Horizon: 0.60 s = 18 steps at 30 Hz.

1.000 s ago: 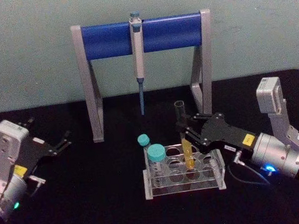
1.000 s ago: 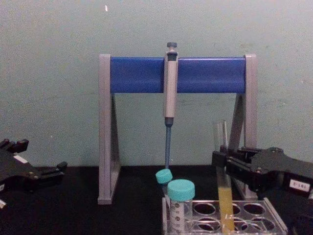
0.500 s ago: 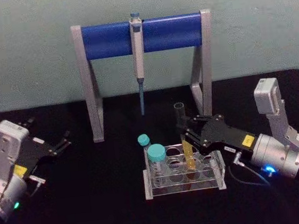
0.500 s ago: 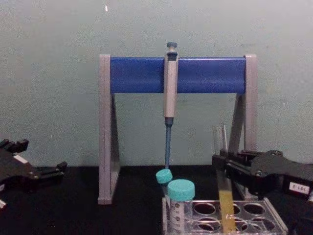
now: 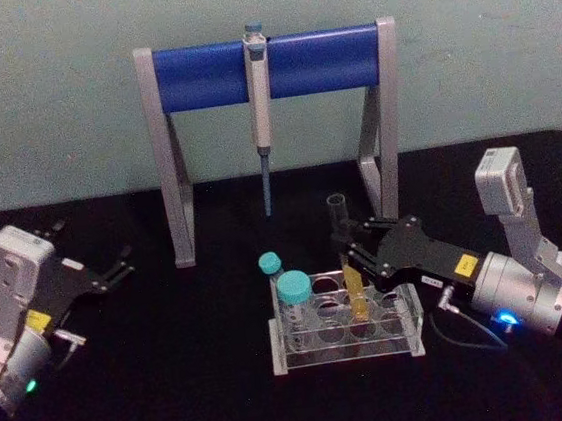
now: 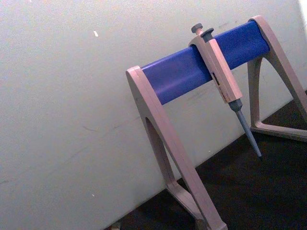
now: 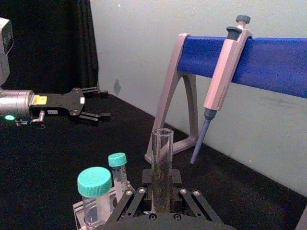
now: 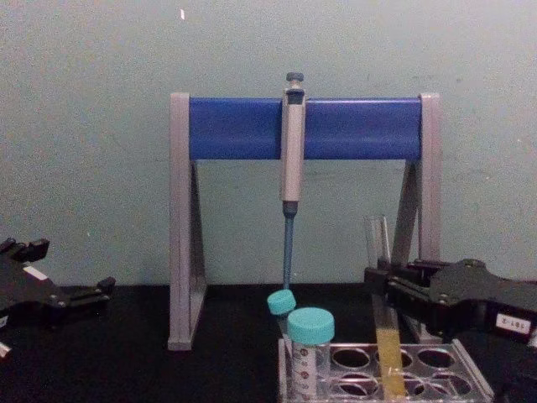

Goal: Pick up the test tube from the test tube rack, shake it, then place it back into the test tube rack.

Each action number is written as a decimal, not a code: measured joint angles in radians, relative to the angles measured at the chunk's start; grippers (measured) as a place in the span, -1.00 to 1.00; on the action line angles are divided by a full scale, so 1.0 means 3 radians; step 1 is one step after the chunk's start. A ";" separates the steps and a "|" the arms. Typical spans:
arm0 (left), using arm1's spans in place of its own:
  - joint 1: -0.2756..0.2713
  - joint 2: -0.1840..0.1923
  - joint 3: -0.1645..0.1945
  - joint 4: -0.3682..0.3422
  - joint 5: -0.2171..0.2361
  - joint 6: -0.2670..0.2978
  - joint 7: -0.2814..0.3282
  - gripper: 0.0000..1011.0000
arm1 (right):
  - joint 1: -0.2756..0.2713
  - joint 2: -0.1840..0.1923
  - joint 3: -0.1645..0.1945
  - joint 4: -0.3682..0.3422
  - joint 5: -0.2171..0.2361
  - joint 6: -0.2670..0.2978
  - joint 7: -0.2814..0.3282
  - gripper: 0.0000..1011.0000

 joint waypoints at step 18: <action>0.0000 0.0000 0.0000 0.0000 0.0000 0.0000 0.0000 0.98 | 0.0000 -0.0002 0.0003 0.0001 0.0007 -0.0006 0.0005 -0.35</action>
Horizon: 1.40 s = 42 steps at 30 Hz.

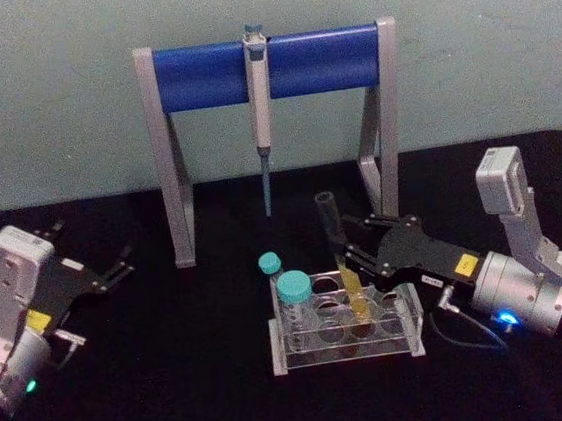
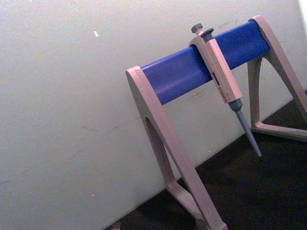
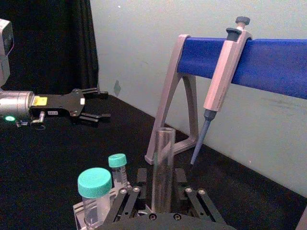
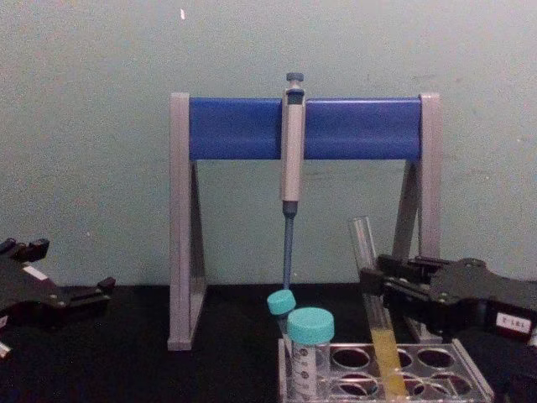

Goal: Pick up the test tube from the test tube rack, shake it, then place it back into the test tube rack.

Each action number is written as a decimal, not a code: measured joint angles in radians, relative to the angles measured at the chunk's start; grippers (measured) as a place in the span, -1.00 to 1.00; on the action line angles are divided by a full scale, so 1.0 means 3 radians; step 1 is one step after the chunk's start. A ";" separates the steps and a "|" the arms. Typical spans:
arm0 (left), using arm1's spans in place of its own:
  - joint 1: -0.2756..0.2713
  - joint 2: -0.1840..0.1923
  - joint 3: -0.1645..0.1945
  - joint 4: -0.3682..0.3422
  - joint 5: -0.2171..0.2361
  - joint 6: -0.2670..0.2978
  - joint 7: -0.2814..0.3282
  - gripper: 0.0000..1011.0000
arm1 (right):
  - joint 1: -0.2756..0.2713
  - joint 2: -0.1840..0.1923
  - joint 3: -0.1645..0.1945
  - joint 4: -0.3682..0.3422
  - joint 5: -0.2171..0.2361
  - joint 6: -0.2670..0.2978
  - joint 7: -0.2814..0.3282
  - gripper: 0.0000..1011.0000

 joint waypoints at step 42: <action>0.0000 0.0000 0.0000 0.0000 0.0000 0.0000 0.0000 0.98 | -0.0190 -0.0029 0.0253 -0.0250 0.0154 -0.0353 -0.0081 0.98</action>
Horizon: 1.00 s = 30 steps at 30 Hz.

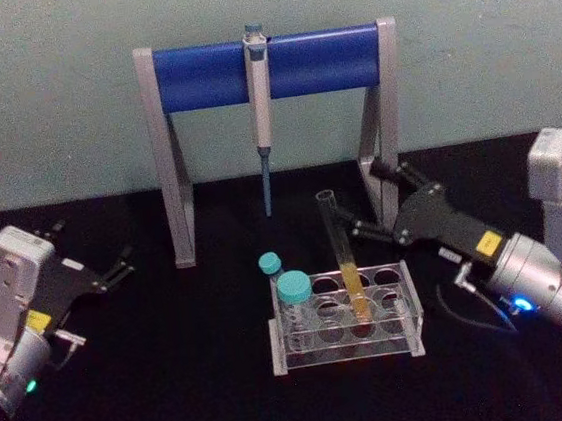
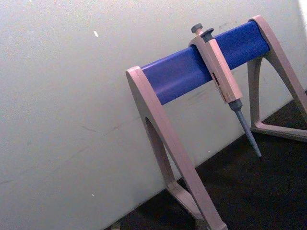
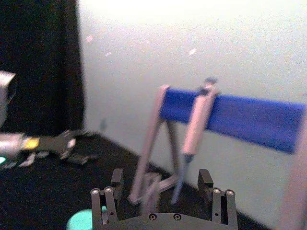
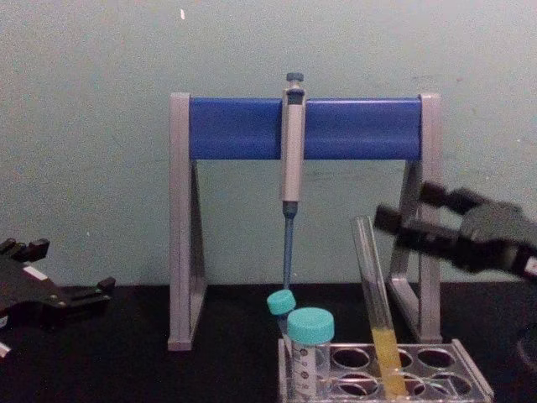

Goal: Pick up the test tube from the test tube rack, shake it, then place it back into the test tube rack.

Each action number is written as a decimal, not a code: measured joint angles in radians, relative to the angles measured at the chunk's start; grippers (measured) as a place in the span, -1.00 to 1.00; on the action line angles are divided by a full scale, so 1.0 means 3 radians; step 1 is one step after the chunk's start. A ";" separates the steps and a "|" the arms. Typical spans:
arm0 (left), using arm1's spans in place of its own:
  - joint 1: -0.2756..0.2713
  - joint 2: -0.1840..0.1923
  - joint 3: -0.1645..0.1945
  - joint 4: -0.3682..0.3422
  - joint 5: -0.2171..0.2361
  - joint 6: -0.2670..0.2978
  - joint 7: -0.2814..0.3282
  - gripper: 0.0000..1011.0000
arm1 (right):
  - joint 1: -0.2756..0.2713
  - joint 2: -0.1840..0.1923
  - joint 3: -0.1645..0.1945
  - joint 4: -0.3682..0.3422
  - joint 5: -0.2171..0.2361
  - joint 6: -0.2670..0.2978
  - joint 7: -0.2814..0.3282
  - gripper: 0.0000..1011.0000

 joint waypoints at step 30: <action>0.0000 0.0000 0.0000 0.0000 0.0000 0.0000 0.0000 0.98 | -0.0300 -0.0214 0.0381 -0.0190 -0.0793 0.1217 -0.1550 0.98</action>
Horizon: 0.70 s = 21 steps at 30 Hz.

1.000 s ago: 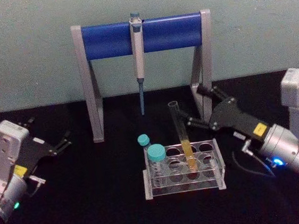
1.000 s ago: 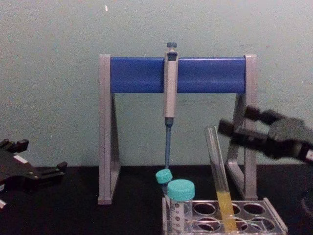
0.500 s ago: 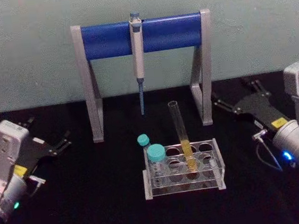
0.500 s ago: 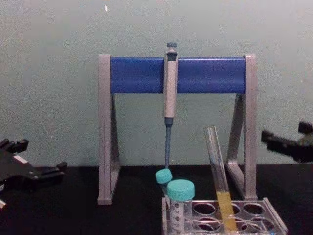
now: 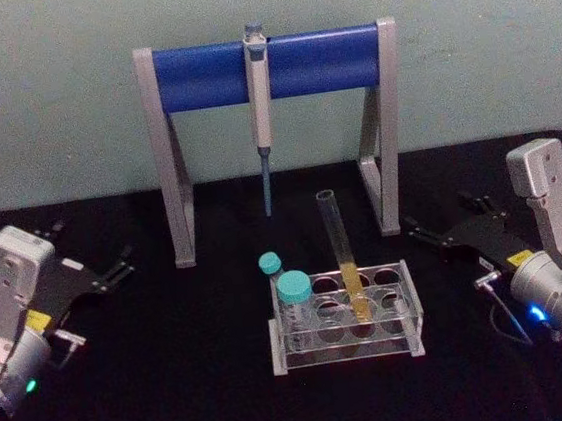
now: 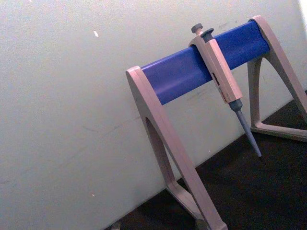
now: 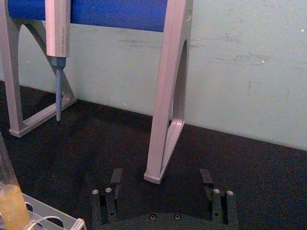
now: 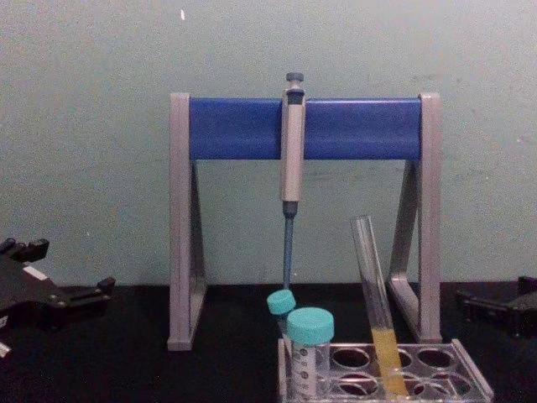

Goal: Pick up the test tube from the test tube rack, shake it, then place it back into the test tube rack.

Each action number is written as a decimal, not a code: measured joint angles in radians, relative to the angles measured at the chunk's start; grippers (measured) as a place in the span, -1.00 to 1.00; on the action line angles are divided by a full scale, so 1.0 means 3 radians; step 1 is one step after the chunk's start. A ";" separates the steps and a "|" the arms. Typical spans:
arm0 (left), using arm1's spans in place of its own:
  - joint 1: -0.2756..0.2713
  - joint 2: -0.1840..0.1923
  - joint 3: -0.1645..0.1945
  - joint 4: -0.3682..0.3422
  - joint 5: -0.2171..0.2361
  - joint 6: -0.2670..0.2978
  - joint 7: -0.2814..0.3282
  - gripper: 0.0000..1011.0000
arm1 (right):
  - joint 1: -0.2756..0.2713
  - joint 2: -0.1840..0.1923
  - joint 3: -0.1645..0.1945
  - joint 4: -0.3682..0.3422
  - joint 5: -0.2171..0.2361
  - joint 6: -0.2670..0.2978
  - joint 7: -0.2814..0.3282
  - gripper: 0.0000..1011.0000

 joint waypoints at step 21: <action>0.0000 0.0000 0.0000 0.0000 0.0000 0.0000 0.0000 0.98 | -0.0001 0.0007 -0.0010 -0.0013 0.0000 -0.0004 -0.0008 0.98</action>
